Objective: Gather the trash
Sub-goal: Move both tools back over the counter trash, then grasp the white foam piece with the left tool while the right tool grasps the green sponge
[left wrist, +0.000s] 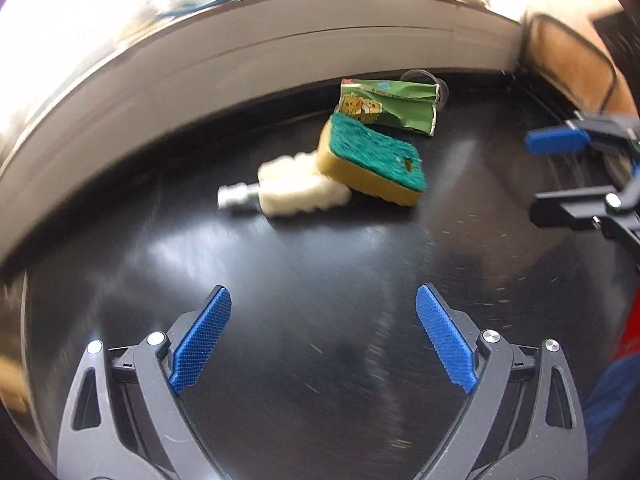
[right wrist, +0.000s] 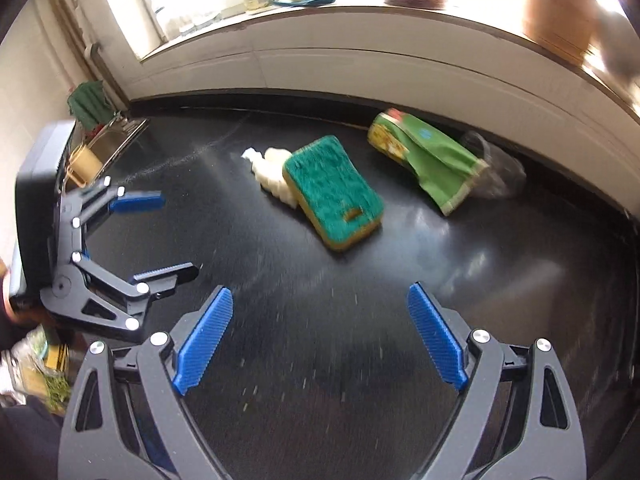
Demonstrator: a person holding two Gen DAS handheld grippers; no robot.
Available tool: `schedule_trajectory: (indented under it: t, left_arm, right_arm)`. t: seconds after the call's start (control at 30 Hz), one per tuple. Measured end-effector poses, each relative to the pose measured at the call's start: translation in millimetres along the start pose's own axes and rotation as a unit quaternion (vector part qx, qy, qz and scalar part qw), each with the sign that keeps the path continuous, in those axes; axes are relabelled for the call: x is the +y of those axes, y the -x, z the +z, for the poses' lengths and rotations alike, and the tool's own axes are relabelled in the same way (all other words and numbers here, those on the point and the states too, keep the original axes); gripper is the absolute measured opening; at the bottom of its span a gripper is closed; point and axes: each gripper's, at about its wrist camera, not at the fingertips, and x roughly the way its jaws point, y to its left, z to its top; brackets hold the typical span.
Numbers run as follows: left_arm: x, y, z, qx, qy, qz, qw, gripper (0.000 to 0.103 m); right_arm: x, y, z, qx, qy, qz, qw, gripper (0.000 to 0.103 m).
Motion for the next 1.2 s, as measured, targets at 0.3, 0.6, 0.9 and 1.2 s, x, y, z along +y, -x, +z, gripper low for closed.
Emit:
schedule_trajectory:
  t: [0.3, 0.6, 0.9, 1.2]
  left_arm:
    - [33.7, -60.8, 49.1, -0.007, -0.199, -0.021, 0.9797, 0.091]
    - [28.3, -107.7, 63.7, 0.017, -0.334, -0.08, 0.939, 0.091]
    - [27.7, -114.3, 79.8, 0.018, -0.287, -0.146, 0.9464, 0.054]
    - [24.9, -85.0, 73.0, 0.041, -0.091, -0.089, 0.9911, 0.033]
  right_arm:
    - [-3.8, -88.3, 57.8, 0.051, 0.083, -0.004, 0.995, 0.086]
    - [-7.9, -138.9, 67.5, 0.097, 0.136, 0.004, 0.986, 0.082]
    - [-14.3, -122.6, 48.1, 0.104, 0.128, 0.03, 0.986, 0.055]
    - [-30.1, -75.5, 25.2, 0.076, 0.03, 0.008, 0.997, 0.055]
